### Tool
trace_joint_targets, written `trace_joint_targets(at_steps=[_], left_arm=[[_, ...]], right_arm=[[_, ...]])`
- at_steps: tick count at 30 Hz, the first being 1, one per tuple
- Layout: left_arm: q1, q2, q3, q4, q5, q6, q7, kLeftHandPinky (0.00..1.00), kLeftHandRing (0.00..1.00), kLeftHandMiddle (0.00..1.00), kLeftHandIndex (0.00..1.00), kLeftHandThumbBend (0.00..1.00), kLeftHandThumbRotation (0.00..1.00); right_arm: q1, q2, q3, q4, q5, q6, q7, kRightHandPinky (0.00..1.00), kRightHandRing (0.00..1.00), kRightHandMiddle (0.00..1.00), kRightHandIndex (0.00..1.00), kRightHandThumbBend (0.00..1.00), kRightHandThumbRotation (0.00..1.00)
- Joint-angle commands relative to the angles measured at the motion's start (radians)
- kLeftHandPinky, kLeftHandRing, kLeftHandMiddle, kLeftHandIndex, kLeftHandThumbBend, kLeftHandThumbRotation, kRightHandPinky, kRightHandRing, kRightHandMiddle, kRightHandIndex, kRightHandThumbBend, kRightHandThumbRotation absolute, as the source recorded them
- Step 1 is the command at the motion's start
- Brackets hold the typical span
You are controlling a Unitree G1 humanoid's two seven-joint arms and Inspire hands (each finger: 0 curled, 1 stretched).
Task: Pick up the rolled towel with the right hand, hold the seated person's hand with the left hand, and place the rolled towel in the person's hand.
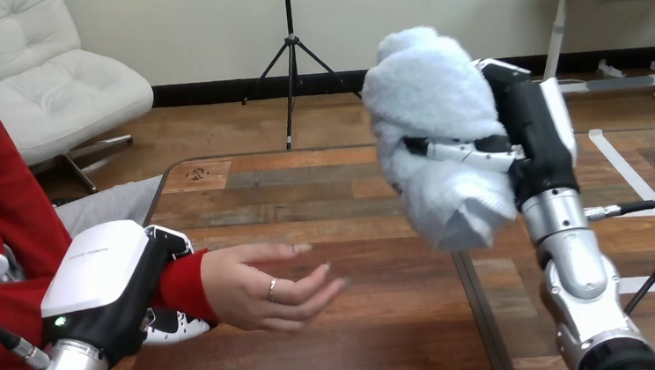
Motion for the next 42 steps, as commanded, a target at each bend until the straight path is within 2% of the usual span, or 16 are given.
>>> trace_joint_targets(at_steps=[1,11,20,32,38,42], left_arm=[[-0.158,-0.004,0.026,-0.089,-0.006,-0.053,0.041,0.22,0.26,0.31,0.31,0.69,0.0],[-0.175,-0.011,0.017,-0.079,0.002,-0.059,0.047,0.23,0.27,0.32,0.32,0.69,0.0],[-0.186,-0.02,0.012,-0.082,0.003,-0.049,0.04,0.23,0.27,0.32,0.32,0.69,0.0],[-0.199,-0.035,0.006,-0.087,0.005,-0.037,0.034,0.23,0.27,0.32,0.33,0.67,0.0],[-0.207,-0.041,0.004,-0.083,0.008,-0.042,0.036,0.23,0.28,0.33,0.33,0.67,0.0],[-0.214,-0.043,0.002,-0.077,0.01,-0.051,0.042,0.24,0.28,0.33,0.33,0.67,0.0]], right_arm=[[-0.039,0.015,0.011,-0.07,-0.016,-0.043,-0.036,0.24,0.29,0.35,0.41,0.77,0.0],[-0.039,0.038,0.02,-0.057,-0.023,-0.065,-0.055,0.23,0.28,0.34,0.4,0.78,0.0],[-0.042,0.064,0.018,-0.036,-0.011,-0.081,-0.045,0.23,0.27,0.34,0.4,0.77,0.0],[-0.043,0.08,0.044,-0.023,-0.057,-0.086,-0.088,0.23,0.27,0.33,0.41,0.77,0.0],[-0.044,0.081,0.068,-0.02,-0.101,-0.088,-0.127,0.23,0.27,0.34,0.4,0.77,0.0],[-0.044,0.095,0.07,-0.018,-0.094,-0.088,-0.116,0.23,0.27,0.34,0.4,0.77,0.0]])
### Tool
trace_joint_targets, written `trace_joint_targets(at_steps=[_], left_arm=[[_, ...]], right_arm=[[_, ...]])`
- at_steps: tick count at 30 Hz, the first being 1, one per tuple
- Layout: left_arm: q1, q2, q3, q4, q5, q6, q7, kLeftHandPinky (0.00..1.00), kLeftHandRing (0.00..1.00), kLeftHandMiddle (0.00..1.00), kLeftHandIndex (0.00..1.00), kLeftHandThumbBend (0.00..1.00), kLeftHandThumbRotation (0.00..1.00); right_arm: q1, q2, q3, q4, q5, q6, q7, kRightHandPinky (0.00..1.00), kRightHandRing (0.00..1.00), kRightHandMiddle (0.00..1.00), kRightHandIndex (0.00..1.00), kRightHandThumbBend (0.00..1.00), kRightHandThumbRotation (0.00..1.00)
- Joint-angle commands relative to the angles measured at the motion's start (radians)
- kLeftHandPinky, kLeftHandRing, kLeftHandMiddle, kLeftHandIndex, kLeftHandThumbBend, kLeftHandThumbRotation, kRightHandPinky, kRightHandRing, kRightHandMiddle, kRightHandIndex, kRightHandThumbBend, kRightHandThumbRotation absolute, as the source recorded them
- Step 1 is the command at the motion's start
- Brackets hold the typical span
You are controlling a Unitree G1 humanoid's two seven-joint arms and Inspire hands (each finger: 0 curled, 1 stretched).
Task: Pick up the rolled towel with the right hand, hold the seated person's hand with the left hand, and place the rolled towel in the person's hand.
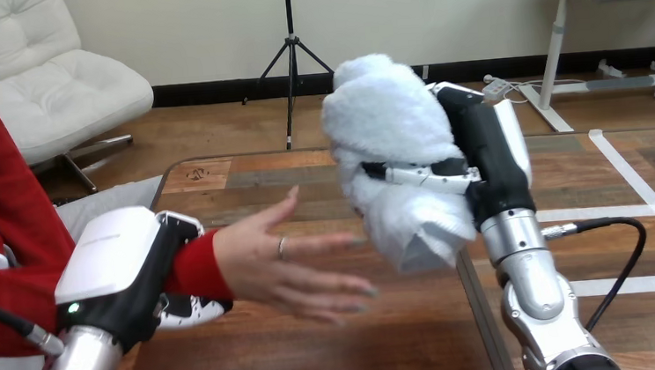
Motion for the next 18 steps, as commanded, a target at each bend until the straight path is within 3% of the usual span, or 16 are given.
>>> trace_joint_targets(at_steps=[1,18], left_arm=[[-0.16,-0.003,0.015,-0.076,0.005,-0.053,0.044,0.24,0.28,0.33,0.33,0.67,0.0],[-0.18,-0.006,0.006,-0.053,0.005,-0.07,0.052,0.26,0.28,0.32,0.33,0.66,0.0]], right_arm=[[-0.065,0.018,0.012,-0.025,0.0,-0.06,-0.017,0.23,0.27,0.34,0.4,0.77,0.0],[-0.051,0.053,0.047,-0.049,-0.003,-0.069,0.005,0.23,0.28,0.35,0.41,0.78,0.0]])
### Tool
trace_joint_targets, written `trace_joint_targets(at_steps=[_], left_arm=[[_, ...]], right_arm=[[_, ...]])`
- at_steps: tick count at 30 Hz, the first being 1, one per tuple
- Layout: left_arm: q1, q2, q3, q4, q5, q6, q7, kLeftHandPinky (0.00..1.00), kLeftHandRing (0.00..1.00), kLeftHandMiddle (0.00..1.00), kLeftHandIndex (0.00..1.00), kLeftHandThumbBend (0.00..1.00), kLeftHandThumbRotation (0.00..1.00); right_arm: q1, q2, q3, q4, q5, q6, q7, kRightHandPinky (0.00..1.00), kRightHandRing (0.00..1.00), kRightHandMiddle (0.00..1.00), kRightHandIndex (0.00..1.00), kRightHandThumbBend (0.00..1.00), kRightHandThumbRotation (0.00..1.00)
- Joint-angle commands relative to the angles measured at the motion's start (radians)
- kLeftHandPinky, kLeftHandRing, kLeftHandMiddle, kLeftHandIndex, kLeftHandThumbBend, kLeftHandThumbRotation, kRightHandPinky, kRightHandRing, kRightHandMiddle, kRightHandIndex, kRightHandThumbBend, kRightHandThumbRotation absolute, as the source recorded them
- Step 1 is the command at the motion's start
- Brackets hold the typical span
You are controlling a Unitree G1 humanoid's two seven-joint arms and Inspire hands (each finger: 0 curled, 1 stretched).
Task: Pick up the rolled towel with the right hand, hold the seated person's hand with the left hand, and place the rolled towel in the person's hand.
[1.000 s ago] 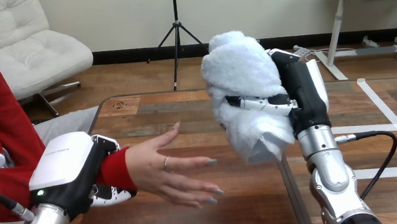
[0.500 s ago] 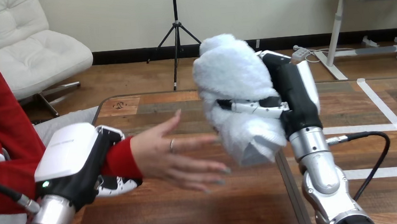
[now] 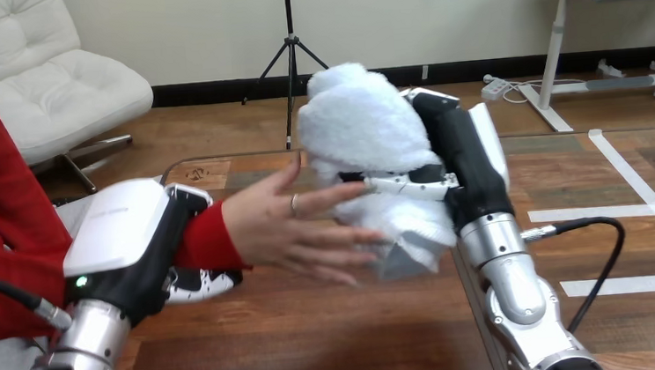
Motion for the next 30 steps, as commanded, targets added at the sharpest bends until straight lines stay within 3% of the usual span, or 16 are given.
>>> trace_joint_targets(at_steps=[1,11,20,30], left_arm=[[-0.111,-0.004,0.014,-0.052,0.001,-0.051,0.049,0.25,0.28,0.32,0.33,0.66,0.0],[-0.114,-0.005,0.015,-0.04,-0.003,-0.066,0.052,0.25,0.27,0.32,0.32,0.66,0.0],[-0.118,-0.008,0.014,-0.035,0.0,-0.056,0.045,0.24,0.27,0.32,0.32,0.65,0.0],[-0.121,-0.014,0.01,-0.033,0.002,-0.047,0.04,0.24,0.27,0.32,0.33,0.66,0.0]], right_arm=[[-0.05,0.017,0.014,-0.05,0.002,-0.051,0.003,0.23,0.28,0.35,0.41,0.78,0.0],[-0.031,0.043,0.026,-0.073,0.024,-0.063,0.042,0.24,0.3,0.36,0.41,0.78,0.0],[-0.01,0.051,0.054,-0.101,-0.015,-0.065,0.026,0.24,0.3,0.36,0.4,0.79,0.0],[0.015,0.065,0.068,-0.132,-0.007,-0.072,0.046,0.23,0.28,0.35,0.4,0.78,0.0]])
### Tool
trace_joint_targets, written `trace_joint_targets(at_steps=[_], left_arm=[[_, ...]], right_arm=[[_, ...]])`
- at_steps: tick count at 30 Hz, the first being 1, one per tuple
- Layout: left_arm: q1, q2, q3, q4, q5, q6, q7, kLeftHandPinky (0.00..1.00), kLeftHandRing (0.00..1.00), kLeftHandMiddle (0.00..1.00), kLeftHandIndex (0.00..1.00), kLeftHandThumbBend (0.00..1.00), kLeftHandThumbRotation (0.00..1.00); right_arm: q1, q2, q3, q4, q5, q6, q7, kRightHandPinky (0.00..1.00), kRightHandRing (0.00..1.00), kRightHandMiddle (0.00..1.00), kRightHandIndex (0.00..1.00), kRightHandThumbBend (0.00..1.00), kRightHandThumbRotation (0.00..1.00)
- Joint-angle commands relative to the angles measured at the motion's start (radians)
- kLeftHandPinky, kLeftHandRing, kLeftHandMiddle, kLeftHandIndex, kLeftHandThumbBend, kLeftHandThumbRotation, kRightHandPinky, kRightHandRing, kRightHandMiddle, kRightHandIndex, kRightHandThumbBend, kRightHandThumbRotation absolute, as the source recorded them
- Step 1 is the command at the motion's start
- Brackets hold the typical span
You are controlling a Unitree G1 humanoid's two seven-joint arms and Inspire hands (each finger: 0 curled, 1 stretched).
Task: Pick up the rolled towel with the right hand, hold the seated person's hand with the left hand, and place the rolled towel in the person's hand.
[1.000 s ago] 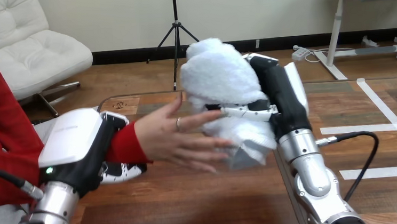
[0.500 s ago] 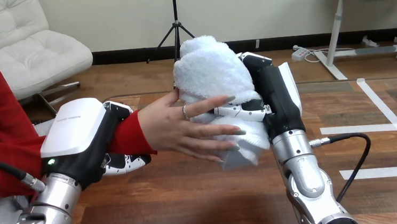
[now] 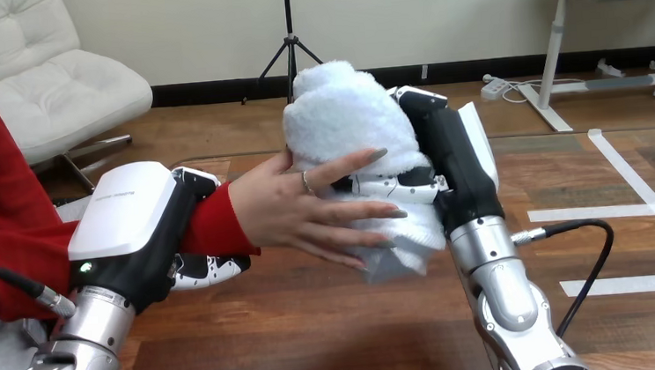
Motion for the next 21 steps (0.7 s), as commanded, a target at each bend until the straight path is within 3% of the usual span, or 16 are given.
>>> trace_joint_targets(at_steps=[1,21], left_arm=[[-0.104,-0.013,0.009,-0.034,0.001,-0.02,0.032,0.24,0.27,0.32,0.33,0.66,0.0],[-0.104,-0.019,0.002,-0.034,-0.006,-0.015,0.019,0.24,0.27,0.33,0.33,0.66,0.0]], right_arm=[[-0.022,0.039,0.04,-0.076,-0.004,-0.048,0.031,0.22,0.28,0.35,0.4,0.78,0.0],[0.021,0.051,0.052,-0.153,0.021,-0.039,0.08,0.21,0.26,0.34,0.4,0.76,0.0]])
